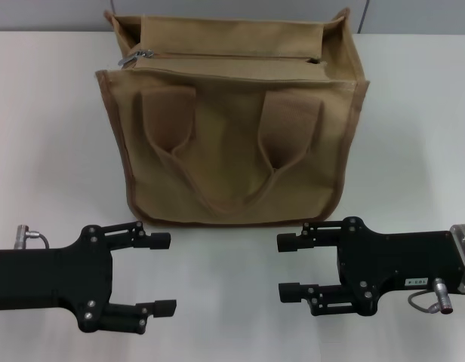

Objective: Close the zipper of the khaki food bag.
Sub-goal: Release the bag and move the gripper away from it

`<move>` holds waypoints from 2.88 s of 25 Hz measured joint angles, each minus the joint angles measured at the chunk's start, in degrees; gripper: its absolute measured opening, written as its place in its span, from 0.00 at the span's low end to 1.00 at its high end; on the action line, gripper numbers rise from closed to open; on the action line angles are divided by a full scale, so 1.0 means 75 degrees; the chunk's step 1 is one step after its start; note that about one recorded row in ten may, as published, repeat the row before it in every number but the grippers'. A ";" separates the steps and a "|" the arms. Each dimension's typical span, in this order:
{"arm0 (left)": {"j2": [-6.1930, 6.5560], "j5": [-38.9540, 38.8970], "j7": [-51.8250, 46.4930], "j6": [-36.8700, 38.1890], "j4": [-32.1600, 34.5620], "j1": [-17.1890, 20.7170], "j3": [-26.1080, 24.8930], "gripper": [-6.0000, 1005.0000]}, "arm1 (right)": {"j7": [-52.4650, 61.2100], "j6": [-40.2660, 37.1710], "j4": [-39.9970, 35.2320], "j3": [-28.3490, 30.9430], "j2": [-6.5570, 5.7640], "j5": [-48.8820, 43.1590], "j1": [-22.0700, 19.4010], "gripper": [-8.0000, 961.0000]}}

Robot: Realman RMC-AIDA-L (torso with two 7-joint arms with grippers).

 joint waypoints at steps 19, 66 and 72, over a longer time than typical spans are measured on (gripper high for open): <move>-0.0206 -0.0220 0.1354 -0.0668 -0.1417 -0.0058 -0.3620 0.83 | -0.1275 0.0147 0.1086 0.0089 0.0005 0.0481 0.0147 0.70; -0.0243 -0.1613 0.3046 -0.2330 -0.3749 -0.1293 -0.4593 0.67 | -0.2251 0.0407 0.2053 0.0129 0.0033 0.1187 0.0188 0.70; -0.0252 -0.1613 0.3037 -0.2351 -0.3760 -0.1335 -0.4616 0.52 | -0.2251 0.0387 0.2077 0.0126 0.0035 0.1286 0.0151 0.70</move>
